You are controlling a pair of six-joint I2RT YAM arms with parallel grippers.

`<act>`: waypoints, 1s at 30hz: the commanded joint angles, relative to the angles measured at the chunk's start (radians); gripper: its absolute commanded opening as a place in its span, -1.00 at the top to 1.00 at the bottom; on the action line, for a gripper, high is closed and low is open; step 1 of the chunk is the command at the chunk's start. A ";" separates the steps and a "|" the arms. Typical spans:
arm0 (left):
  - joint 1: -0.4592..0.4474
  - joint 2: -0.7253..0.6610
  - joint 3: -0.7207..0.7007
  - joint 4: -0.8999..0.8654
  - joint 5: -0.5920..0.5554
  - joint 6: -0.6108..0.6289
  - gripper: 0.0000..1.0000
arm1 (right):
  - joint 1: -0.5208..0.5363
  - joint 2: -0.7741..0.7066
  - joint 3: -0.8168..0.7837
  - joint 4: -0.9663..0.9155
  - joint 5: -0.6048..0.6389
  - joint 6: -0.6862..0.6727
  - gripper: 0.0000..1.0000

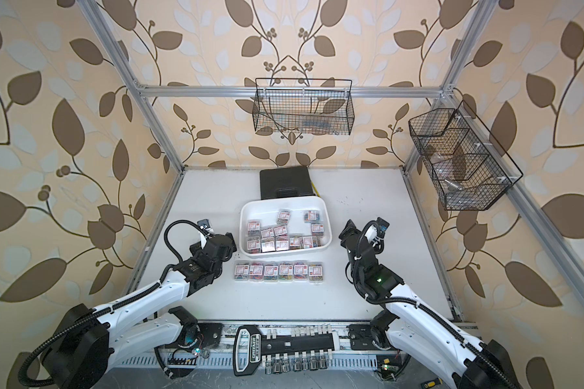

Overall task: Take the paper clips out of the storage box
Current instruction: Place the boxed paper clips at the center of the board, then pick up the boxed paper clips from the storage box.

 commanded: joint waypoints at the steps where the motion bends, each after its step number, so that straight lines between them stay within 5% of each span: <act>1: 0.004 0.006 0.038 0.002 -0.037 -0.012 -0.88 | -0.132 0.042 -0.017 0.037 -0.031 -0.119 -0.55; 4: 0.005 0.013 0.036 0.029 -0.016 0.004 -0.79 | -0.287 0.107 -0.048 0.068 -0.114 -0.126 -0.55; 8: 0.002 0.041 0.084 0.040 0.119 0.085 -0.71 | -0.370 0.184 -0.044 0.089 -0.194 -0.113 -0.56; 15: 0.003 0.138 0.228 0.029 0.275 0.106 -0.62 | -0.338 0.220 -0.056 0.158 -0.217 -0.137 -0.60; 21: -0.001 0.344 0.409 -0.017 0.372 0.100 -0.48 | -0.181 0.205 -0.055 0.170 -0.036 -0.184 -0.71; 30: -0.081 0.665 0.672 -0.073 0.422 0.123 -0.43 | -0.211 0.239 -0.035 0.163 -0.086 -0.179 -0.71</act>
